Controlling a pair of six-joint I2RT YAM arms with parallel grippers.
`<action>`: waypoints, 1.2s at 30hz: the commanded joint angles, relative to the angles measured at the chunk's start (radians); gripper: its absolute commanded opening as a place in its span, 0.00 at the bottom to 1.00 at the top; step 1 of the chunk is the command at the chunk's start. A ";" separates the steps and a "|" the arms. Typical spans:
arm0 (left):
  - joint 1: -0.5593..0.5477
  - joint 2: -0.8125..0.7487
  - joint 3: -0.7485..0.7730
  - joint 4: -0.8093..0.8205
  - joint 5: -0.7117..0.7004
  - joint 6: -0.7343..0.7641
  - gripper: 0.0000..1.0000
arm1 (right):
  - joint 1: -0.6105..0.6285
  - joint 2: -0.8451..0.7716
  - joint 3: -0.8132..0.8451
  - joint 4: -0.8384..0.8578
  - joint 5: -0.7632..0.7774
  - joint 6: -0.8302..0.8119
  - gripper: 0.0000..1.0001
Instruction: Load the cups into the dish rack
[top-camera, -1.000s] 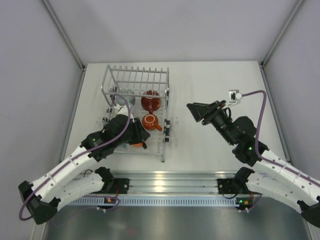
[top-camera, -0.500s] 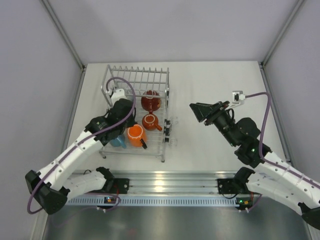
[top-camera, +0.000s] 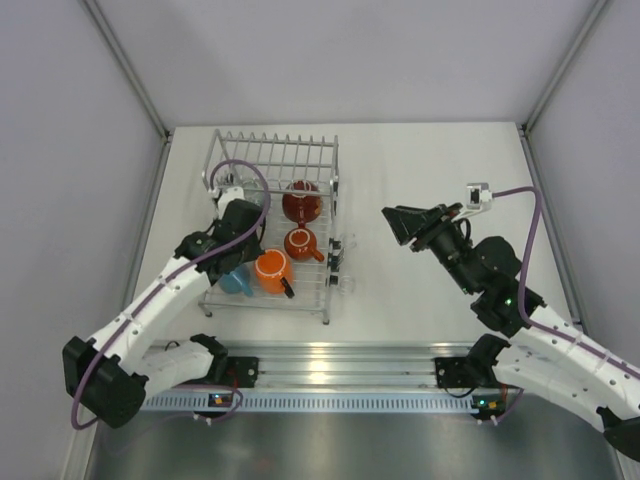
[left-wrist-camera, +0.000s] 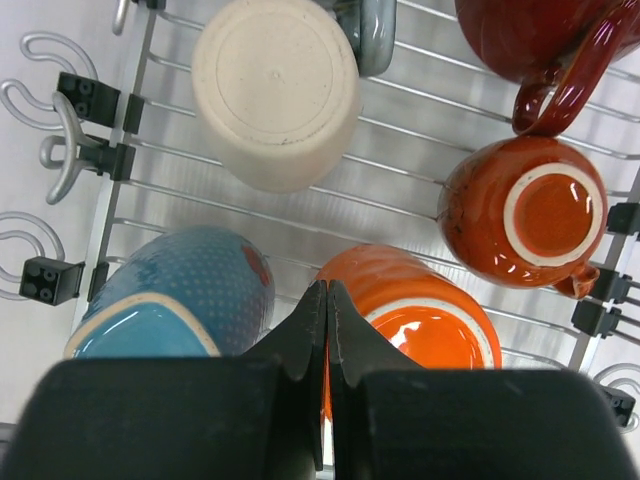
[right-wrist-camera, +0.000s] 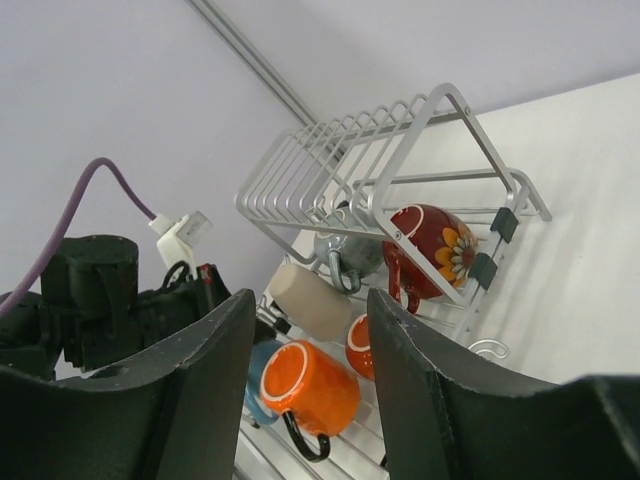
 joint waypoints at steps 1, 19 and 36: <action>0.004 0.008 -0.021 0.029 0.032 0.017 0.00 | -0.014 -0.013 -0.005 0.016 0.022 -0.018 0.49; 0.004 -0.044 0.002 0.055 0.224 0.024 0.00 | -0.019 0.025 -0.003 0.028 0.020 -0.015 0.50; 0.005 -0.219 0.168 0.219 0.228 0.132 0.98 | -0.020 0.142 0.179 -0.206 0.040 -0.070 1.00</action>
